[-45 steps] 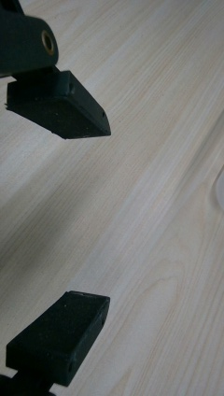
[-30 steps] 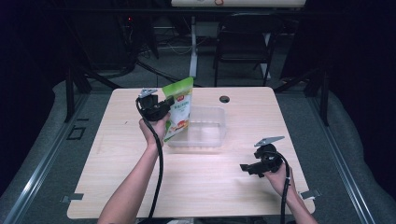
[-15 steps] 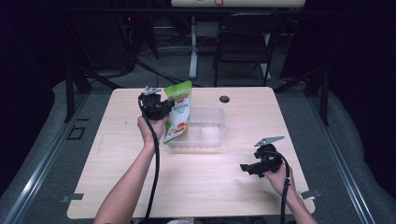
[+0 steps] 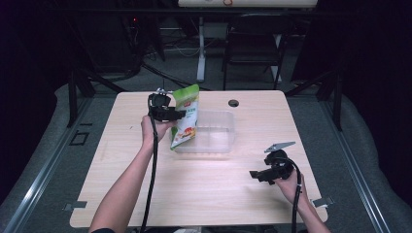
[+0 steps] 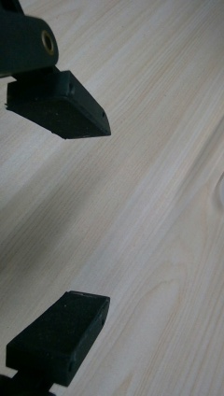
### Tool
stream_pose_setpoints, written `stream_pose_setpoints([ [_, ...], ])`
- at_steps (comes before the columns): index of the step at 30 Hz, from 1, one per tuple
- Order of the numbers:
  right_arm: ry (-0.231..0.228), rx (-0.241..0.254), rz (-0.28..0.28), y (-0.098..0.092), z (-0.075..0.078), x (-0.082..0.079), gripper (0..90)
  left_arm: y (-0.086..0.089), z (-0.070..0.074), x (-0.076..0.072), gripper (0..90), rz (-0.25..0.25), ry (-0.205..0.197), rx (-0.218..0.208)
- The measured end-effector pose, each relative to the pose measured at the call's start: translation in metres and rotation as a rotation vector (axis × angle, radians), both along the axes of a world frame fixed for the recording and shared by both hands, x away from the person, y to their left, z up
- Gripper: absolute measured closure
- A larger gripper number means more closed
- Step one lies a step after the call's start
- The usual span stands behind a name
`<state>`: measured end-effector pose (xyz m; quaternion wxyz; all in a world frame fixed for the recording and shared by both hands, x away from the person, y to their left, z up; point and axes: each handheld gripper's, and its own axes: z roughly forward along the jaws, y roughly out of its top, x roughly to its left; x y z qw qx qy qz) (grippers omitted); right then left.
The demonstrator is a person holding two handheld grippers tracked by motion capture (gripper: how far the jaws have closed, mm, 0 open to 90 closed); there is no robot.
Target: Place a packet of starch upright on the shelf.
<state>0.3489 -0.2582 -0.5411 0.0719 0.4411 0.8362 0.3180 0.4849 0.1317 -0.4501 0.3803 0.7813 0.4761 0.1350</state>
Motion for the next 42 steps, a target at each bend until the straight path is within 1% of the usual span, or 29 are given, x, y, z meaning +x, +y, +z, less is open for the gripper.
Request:
stream_pose_setpoints([
  [1, 0.001, 0.0, 0.0, 0.0, 0.0, 0.0, 14.6, -0.002, -0.001, 0.0, 55.2, -0.001, -0.006, 0.007],
  [4, 0.003, 0.002, 0.003, -0.001, -0.001, 0.0, 14.6, -0.008, -0.004, 0.002, 69.7, -0.018, 0.014, 0.039],
  [8, 0.004, 0.002, 0.003, 0.0, -0.001, 0.0, 14.6, -0.011, -0.006, 0.002, 83.6, -0.028, 0.019, 0.047],
  [9, 0.005, 0.0, 0.004, 0.0, -0.001, 0.0, 14.6, -0.012, -0.006, 0.002, 86.5, -0.038, 0.017, 0.05],
  [12, 0.008, -0.001, 0.006, -0.001, -0.001, 0.001, 14.6, -0.011, -0.005, 0.0, 88.1, -0.039, 0.002, 0.041],
  [13, 0.008, -0.001, 0.006, -0.001, -0.001, 0.001, 14.6, -0.01, -0.005, -0.001, 88.3, -0.036, -0.009, 0.04],
  [15, 0.007, 0.0, 0.006, -0.001, -0.001, 0.001, 14.6, -0.009, -0.005, -0.005, 88.5, -0.028, -0.035, 0.03],
  [16, 0.005, 0.003, 0.005, -0.001, -0.001, 0.001, 14.6, -0.01, -0.006, -0.007, 88.6, -0.016, -0.057, 0.01],
  [17, 0.0, 0.003, 0.005, -0.001, -0.001, 0.001, 14.6, -0.009, -0.006, -0.009, 88.6, -0.01, -0.068, 0.003],
  [21, -0.001, 0.001, 0.004, -0.001, -0.001, 0.001, 14.6, -0.009, -0.008, -0.017, 88.7, -0.003, -0.129, -0.027],
  [22, -0.001, 0.001, 0.004, -0.001, -0.001, 0.001, 14.6, -0.009, -0.008, -0.017, 88.8, -0.003, -0.129, -0.027],
  [23, -0.002, -0.002, 0.001, -0.001, -0.001, 0.001, 14.6, -0.008, -0.01, -0.02, 88.8, 0.008, -0.152, -0.047],
  [25, -0.002, -0.001, 0.001, -0.001, -0.001, 0.001, 14.6, -0.008, -0.012, -0.023, 88.8, 0.011, -0.177, -0.056],
  [27, -0.003, 0.0, 0.001, -0.001, -0.001, 0.001, 14.6, -0.006, -0.014, -0.024, 88.8, 0.021, -0.188, -0.08],
  [29, -0.003, -0.002, 0.001, -0.001, -0.001, 0.001, 14.6, -0.005, -0.016, -0.026, 88.9, 0.031, -0.207, -0.09],
  [31, -0.003, -0.005, 0.001, -0.001, -0.001, 0.001, 14.6, -0.004, -0.019, -0.027, 89.0, 0.041, -0.226, -0.111],
  [33, -0.003, 0.0, 0.001, -0.001, -0.001, 0.001, 14.6, -0.004, -0.018, -0.028, 89.0, 0.035, -0.238, -0.115],
  [35, -0.004, -0.003, -0.001, -0.001, -0.001, 0.001, 14.6, -0.005, -0.018, -0.029, 89.0, 0.036, -0.253, -0.109],
  [36, -0.003, -0.004, -0.001, -0.001, -0.001, 0.001, 14.5, -0.005, -0.019, -0.03, 89.1, 0.041, -0.265, -0.125],
  [37, -0.003, -0.004, -0.001, -0.001, -0.001, 0.001, 14.6, -0.005, -0.019, -0.03, 89.2, 0.04, -0.262, -0.131],
  [38, -0.004, -0.003, -0.001, -0.001, -0.001, 0.001, 14.6, -0.005, -0.021, -0.03, 89.2, 0.045, -0.269, -0.14],
  [39, -0.005, -0.004, -0.002, -0.001, -0.001, 0.001, 14.6, -0.004, -0.023, -0.031, 89.2, 0.046, -0.272, -0.141],
  [40, -0.003, 0.0, -0.001, -0.001, -0.001, 0.001, 14.6, -0.004, -0.024, -0.031, 89.2, 0.045, -0.263, -0.144],
  [41, -0.004, -0.01, 0.001, -0.002, -0.001, 0.001, 14.6, -0.004, -0.027, -0.031, 89.2, 0.052, -0.28, -0.152],
  [42, -0.003, 0.0, 0.001, -0.001, -0.001, 0.001, 14.6, -0.003, -0.029, -0.031, 89.2, 0.047, -0.278, -0.155],
])
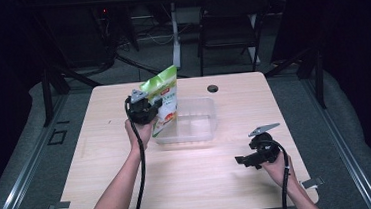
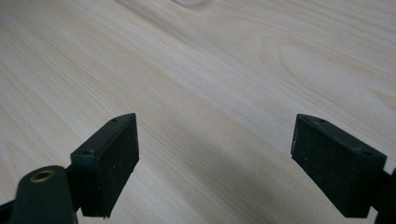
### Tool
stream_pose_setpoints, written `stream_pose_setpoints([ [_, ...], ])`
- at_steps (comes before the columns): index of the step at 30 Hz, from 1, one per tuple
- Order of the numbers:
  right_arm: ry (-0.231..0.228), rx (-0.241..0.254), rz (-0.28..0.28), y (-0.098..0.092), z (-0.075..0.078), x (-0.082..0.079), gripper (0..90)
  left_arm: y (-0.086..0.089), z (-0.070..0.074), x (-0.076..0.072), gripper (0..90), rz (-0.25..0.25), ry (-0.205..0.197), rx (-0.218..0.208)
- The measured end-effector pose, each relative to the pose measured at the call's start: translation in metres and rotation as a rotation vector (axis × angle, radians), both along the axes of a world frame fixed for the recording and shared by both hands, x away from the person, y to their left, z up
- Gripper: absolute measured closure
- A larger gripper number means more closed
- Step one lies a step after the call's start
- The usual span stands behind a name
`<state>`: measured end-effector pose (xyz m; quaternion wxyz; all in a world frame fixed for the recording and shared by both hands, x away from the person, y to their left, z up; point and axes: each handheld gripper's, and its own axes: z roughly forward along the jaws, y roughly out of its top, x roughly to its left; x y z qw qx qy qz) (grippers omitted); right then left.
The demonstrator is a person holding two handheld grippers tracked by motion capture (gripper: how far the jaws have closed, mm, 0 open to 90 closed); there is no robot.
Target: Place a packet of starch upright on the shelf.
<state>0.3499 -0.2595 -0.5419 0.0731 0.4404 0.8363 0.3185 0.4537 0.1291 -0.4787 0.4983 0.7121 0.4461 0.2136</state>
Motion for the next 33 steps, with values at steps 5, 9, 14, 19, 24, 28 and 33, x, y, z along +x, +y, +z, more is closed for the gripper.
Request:
stream_pose_setpoints([
  [5, 0.0, -0.01, 0.001, 0.0, 0.0, 0.0, 14.6, 0.002, -0.006, -0.001, 89.2, 0.001, -0.028, -0.04],
  [9, -0.002, 0.001, -0.002, 0.0, 0.0, 0.0, 14.5, 0.003, -0.01, -0.002, 89.2, 0.016, -0.047, -0.045],
  [14, 0.0, -0.002, -0.001, 0.0, 0.0, 0.0, 14.6, 0.004, -0.018, -0.002, 89.2, 0.022, -0.037, -0.052],
  [19, 0.001, -0.01, 0.0, 0.0, 0.0, 0.0, 14.6, 0.002, -0.025, -0.003, 89.1, 0.05, -0.013, -0.055],
  [24, 0.001, -0.01, 0.0, 0.0, 0.0, 0.0, 14.6, 0.002, -0.028, -0.004, 89.1, 0.07, 0.016, -0.045],
  [28, -0.002, -0.004, -0.001, 0.0, 0.0, 0.0, 14.5, 0.002, -0.029, -0.004, 89.0, 0.078, 0.033, -0.037],
  [33, 0.004, -0.001, -0.001, 0.001, 0.0, 0.0, 14.6, 0.003, -0.03, -0.004, 88.8, 0.088, 0.045, -0.026],
])
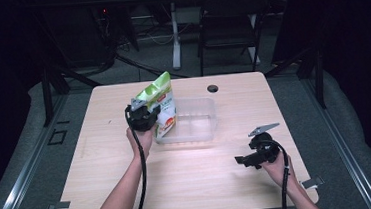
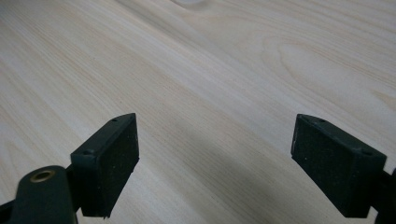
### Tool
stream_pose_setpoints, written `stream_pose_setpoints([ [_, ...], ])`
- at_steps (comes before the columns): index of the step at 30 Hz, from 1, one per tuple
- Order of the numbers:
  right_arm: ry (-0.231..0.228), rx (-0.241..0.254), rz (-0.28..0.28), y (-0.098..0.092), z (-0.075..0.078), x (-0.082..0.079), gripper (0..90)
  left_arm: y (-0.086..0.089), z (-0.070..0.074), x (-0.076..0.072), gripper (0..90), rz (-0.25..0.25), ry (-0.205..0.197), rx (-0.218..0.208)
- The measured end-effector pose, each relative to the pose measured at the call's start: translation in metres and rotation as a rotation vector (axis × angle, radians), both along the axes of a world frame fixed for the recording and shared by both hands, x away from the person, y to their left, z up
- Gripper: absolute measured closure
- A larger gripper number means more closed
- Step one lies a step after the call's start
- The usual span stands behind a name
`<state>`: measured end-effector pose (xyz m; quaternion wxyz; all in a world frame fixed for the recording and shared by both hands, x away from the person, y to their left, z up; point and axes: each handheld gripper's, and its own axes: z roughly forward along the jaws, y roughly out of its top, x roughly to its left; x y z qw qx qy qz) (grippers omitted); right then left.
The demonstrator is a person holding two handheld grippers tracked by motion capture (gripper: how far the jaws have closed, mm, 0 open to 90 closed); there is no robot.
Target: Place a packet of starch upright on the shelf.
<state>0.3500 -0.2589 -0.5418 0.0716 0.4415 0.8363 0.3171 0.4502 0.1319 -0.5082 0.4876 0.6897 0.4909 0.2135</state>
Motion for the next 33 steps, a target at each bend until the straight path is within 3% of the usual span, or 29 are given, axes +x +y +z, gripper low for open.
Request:
stream_pose_setpoints([
  [7, 0.005, 0.001, 0.003, 0.0, 0.0, -0.001, 14.6, 0.0, 0.0, 0.001, 86.9, -0.004, 0.008, 0.013],
  [8, -0.003, -0.002, -0.003, -0.001, 0.0, -0.001, 14.6, 0.001, 0.0, 0.001, 83.6, -0.01, 0.009, 0.014],
  [13, 0.0, 0.001, -0.003, 0.0, 0.0, -0.001, 14.5, 0.009, 0.006, 0.0, 47.0, -0.03, 0.016, 0.008],
  [16, -0.001, -0.002, 0.0, 0.0, 0.0, 0.0, 14.5, 0.014, 0.013, -0.003, 34.4, -0.029, 0.011, 0.02],
  [20, -0.007, -0.001, -0.003, 0.0, 0.0, -0.001, 14.6, 0.023, 0.024, -0.01, 23.7, -0.038, 0.034, 0.037],
  [24, -0.006, 0.0, 0.0, 0.0, 0.0, -0.001, 14.5, 0.031, 0.033, -0.019, 17.2, -0.064, 0.074, 0.048],
  [31, -0.003, -0.001, -0.003, 0.0, 0.001, -0.001, 14.5, 0.044, 0.047, -0.043, 15.2, -0.104, 0.085, 0.066],
  [33, -0.001, -0.004, -0.004, 0.001, 0.001, -0.001, 14.5, 0.048, 0.05, -0.052, 15.0, -0.108, 0.084, 0.09],
])
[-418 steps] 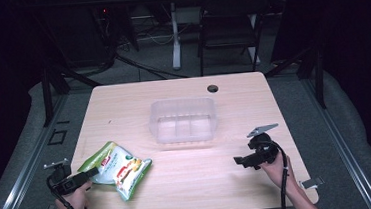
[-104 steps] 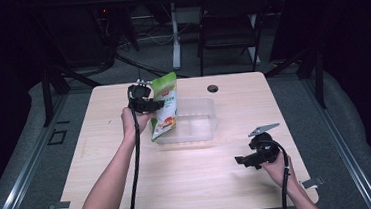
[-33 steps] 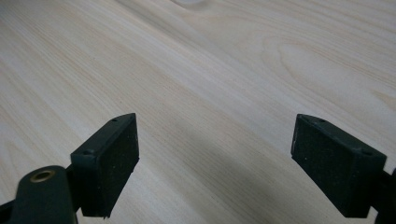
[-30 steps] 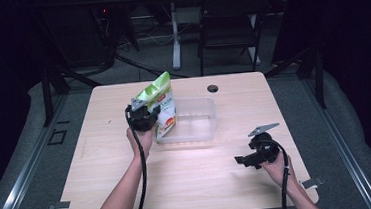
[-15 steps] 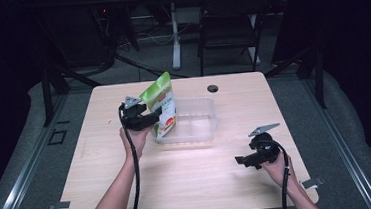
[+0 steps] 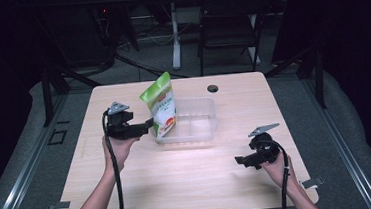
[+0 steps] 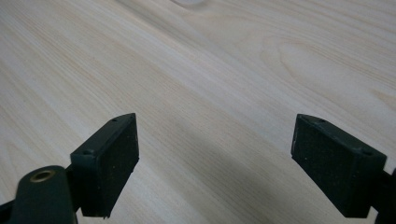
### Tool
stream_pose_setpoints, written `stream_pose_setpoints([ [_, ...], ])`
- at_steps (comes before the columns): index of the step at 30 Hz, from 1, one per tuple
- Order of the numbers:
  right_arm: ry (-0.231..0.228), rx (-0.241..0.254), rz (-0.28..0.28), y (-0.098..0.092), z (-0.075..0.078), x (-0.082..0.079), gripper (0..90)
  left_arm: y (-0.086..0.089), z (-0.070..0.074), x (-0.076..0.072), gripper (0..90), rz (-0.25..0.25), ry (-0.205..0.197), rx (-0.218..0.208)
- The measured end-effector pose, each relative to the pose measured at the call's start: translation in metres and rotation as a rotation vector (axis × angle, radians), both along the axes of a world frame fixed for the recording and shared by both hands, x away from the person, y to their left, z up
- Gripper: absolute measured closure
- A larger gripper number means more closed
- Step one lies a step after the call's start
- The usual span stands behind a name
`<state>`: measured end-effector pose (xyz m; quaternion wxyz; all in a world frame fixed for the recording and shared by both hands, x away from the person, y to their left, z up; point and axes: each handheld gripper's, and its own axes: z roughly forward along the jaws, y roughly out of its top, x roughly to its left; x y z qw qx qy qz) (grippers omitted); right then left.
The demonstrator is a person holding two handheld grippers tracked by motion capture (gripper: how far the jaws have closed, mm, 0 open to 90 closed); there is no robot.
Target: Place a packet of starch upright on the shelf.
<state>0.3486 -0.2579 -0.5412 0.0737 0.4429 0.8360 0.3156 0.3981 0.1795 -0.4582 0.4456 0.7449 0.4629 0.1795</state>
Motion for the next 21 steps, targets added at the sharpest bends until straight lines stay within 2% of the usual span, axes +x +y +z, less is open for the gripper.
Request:
stream_pose_setpoints([
  [3, -0.006, -0.011, 0.002, 0.0, 0.0, 0.0, 14.5, 0.009, 0.002, -0.017, 14.9, -0.016, 0.011, 0.021],
  [5, -0.007, 0.0, 0.001, 0.0, 0.0, 0.0, 14.5, 0.015, 0.0, -0.028, 14.6, -0.023, 0.03, 0.043],
  [7, -0.006, 0.0, 0.0, 0.0, 0.0, 0.0, 14.5, 0.019, -0.004, -0.038, 14.6, -0.03, 0.036, 0.054],
  [10, -0.013, 0.002, -0.004, 0.0, 0.0, 0.0, 14.5, 0.028, -0.013, -0.053, 14.5, -0.034, 0.065, 0.08],
  [13, -0.014, 0.0, 0.0, 0.0, 0.0, 0.0, 14.5, 0.035, -0.02, -0.062, 14.2, -0.032, 0.086, 0.08],
  [16, -0.016, -0.005, 0.005, 0.001, 0.0, -0.001, 14.4, 0.046, -0.032, -0.075, 14.2, -0.019, 0.139, 0.081],
  [19, -0.014, -0.007, 0.01, 0.001, 0.0, -0.001, 14.3, 0.05, -0.038, -0.08, 13.4, -0.012, 0.148, 0.073],
  [21, -0.011, -0.004, 0.015, 0.001, 0.0, -0.001, 14.3, 0.054, -0.043, -0.086, 12.9, -0.008, 0.167, 0.088],
])
